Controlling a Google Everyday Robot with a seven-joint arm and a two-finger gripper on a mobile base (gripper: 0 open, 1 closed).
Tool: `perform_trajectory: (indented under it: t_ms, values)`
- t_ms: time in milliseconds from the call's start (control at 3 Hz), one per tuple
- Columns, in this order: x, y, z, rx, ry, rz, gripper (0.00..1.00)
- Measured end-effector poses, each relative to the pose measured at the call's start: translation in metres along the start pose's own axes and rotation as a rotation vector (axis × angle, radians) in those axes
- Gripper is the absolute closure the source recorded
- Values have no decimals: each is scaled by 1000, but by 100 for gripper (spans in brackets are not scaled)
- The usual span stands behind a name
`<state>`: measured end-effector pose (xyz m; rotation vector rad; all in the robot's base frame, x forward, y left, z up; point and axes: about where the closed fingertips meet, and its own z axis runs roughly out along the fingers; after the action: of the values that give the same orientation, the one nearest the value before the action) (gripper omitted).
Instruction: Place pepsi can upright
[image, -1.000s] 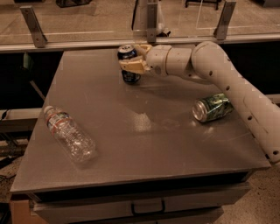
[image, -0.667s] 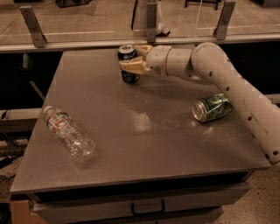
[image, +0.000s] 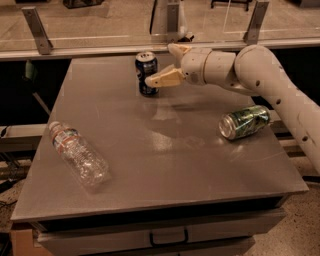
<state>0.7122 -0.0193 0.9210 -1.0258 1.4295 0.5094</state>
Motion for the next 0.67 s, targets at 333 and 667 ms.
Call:
perform_trajectory:
  t_ms: [333,667]
  values:
    - [-18,-24,-42,58,1,-38,0]
    - [-49,-47,-101,111,25,-104,0]
